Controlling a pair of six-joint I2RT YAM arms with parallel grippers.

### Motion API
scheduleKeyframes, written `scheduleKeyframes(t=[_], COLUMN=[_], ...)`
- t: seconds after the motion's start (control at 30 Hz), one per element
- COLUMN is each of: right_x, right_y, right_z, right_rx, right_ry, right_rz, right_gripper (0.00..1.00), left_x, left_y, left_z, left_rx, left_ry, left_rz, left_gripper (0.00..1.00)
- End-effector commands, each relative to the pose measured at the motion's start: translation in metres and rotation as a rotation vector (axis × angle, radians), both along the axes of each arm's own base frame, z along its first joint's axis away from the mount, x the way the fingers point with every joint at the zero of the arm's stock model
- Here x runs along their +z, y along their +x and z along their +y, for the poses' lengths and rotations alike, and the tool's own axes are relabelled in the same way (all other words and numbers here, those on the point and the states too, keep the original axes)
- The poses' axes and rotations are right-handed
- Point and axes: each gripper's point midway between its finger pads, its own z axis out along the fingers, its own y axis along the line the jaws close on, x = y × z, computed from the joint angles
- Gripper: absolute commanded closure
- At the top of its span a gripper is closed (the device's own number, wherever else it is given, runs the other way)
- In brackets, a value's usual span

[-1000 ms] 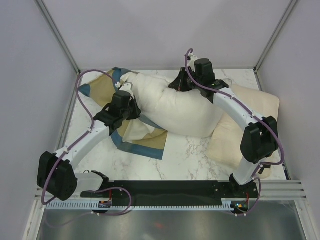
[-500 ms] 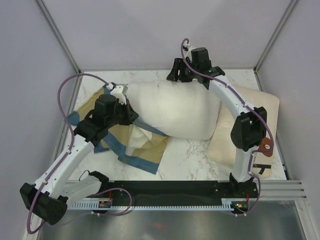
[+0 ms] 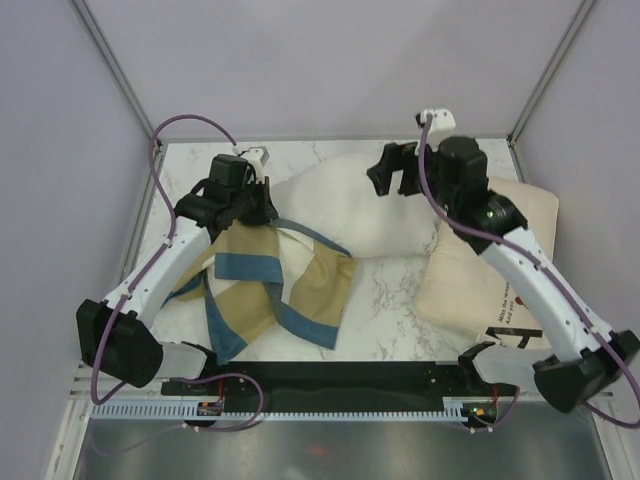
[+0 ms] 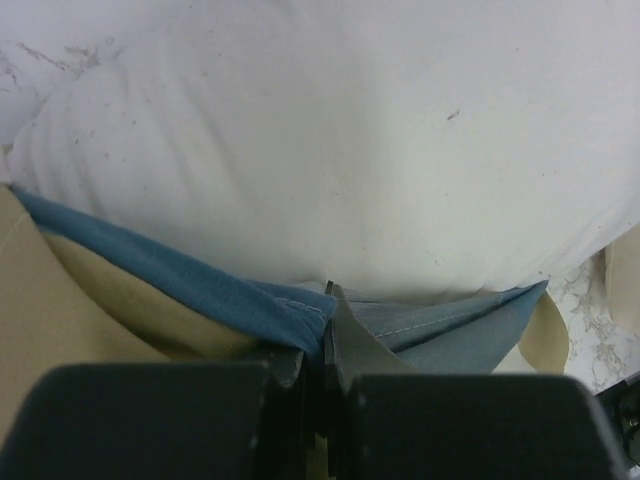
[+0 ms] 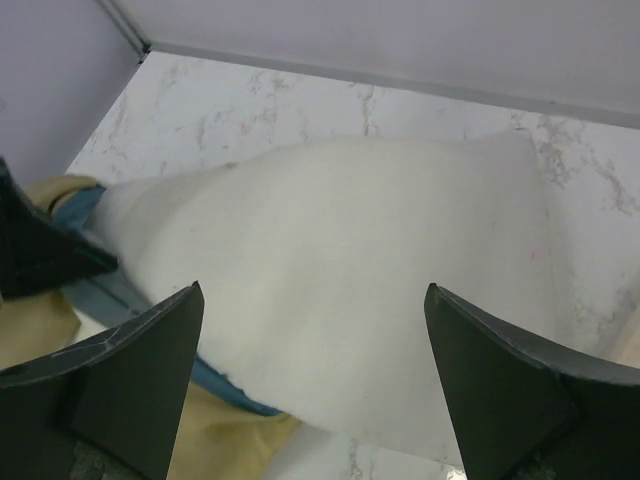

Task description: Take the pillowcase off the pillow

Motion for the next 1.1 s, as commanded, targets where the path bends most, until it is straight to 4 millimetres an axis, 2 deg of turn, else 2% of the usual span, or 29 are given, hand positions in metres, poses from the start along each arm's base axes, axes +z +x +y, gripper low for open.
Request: scheduleKeyframes(t=[0.0,0.07,0.1,0.13,0.2,0.23,0.27,0.3,0.33,0.37,0.43,0.47,0.53,0.57,0.6,0.67,0.7,0.77,0.83,0.87,0.93,0.97,1.0,1.03,1.07], right_x=[-0.115,-0.143,-0.179,-0.185,-0.217,-0.217,-0.228,-0.23,-0.224,-0.234,-0.233,-0.243,-0.251,-0.262,-0.266,-0.275,-0.276,-0.265,-0.254,-0.23,-0.213,-0.184,-0.174,-0.162,-0.145], right_y=[-0.036,-0.045,-0.055,-0.052,-0.049,-0.04,-0.034,-0.027,-0.016,-0.011,-0.001,0.002,0.002,0.002,0.002,0.0,-0.001,-0.001,0.005,0.011,0.019,0.026,0.029,0.031,0.035], right_z=[0.003,0.011,0.01,0.015,0.015,0.019,0.02,0.021,0.027,0.031,0.041,0.046,0.055,0.056,0.058,0.059,0.059,0.058,0.046,0.043,0.018,0.012,0.003,-0.017,-0.027], right_rx=[0.012,0.039,0.047,0.053,0.046,0.038,0.029,0.018,0.015,0.02,0.038,0.049,0.082,0.086,0.093,0.102,0.099,0.097,0.029,0.002,-0.101,-0.129,-0.156,-0.204,-0.231], right_ry=[-0.091,-0.061,-0.083,-0.07,-0.1,-0.088,-0.105,-0.102,-0.079,-0.087,-0.07,-0.082,-0.082,-0.093,-0.095,-0.104,-0.101,-0.095,-0.122,-0.117,-0.176,-0.156,-0.151,-0.136,-0.114], right_rz=[0.189,0.211,0.273,0.259,0.289,0.257,0.263,0.244,0.199,0.208,0.181,0.194,0.195,0.217,0.225,0.245,0.252,0.236,0.223,0.18,0.16,0.113,0.101,0.109,0.094], right_gripper=[0.02,0.02,0.02,0.02,0.02,0.02,0.02,0.02,0.02,0.02,0.02,0.04,0.24,0.35,0.57,0.82,1.0,1.0,1.0,1.0,1.0,1.0,1.0,1.0,1.0], left_x=[0.025,0.018,0.015,0.014,0.008,0.008,0.005,0.004,0.003,-0.001,-0.006,-0.007,-0.01,-0.011,-0.012,-0.011,-0.012,-0.011,-0.008,-0.006,-0.001,0.002,0.003,0.005,0.005], left_y=[0.02,0.018,0.016,0.014,0.011,0.011,0.012,0.013,0.014,0.014,0.015,0.015,0.017,0.018,0.018,0.019,0.019,0.019,0.02,0.019,0.02,0.02,0.021,0.021,0.023], left_z=[0.007,0.013,0.013,0.013,0.015,0.015,0.016,0.016,0.016,0.017,0.017,0.017,0.019,0.02,0.02,0.02,0.021,0.022,0.025,0.027,0.032,0.034,0.039,0.042,0.046], left_rx=[-0.038,-0.034,-0.037,-0.042,-0.041,-0.042,-0.042,-0.045,-0.043,-0.044,-0.046,-0.048,-0.044,-0.044,-0.045,-0.048,-0.051,-0.058,-0.056,-0.055,-0.048,-0.045,-0.035,-0.027,-0.01], left_ry=[-0.005,-0.012,-0.013,-0.016,-0.007,-0.004,0.006,0.01,0.013,0.021,0.028,0.034,0.045,0.047,0.049,0.049,0.047,0.039,0.038,0.04,0.039,0.039,0.043,0.049,0.058], left_rz=[-0.153,-0.13,-0.127,-0.123,-0.117,-0.12,-0.117,-0.115,-0.113,-0.105,-0.096,-0.095,-0.089,-0.089,-0.087,-0.087,-0.084,-0.085,-0.091,-0.097,-0.113,-0.124,-0.127,-0.134,-0.136], left_gripper=[0.98,0.98,0.98,0.98,0.98,0.98,0.98,0.98,0.98,0.98,0.98,0.98,0.98,0.98,0.98,0.98,0.98,0.98,0.98,0.98,0.98,0.98,0.98,0.98,0.98])
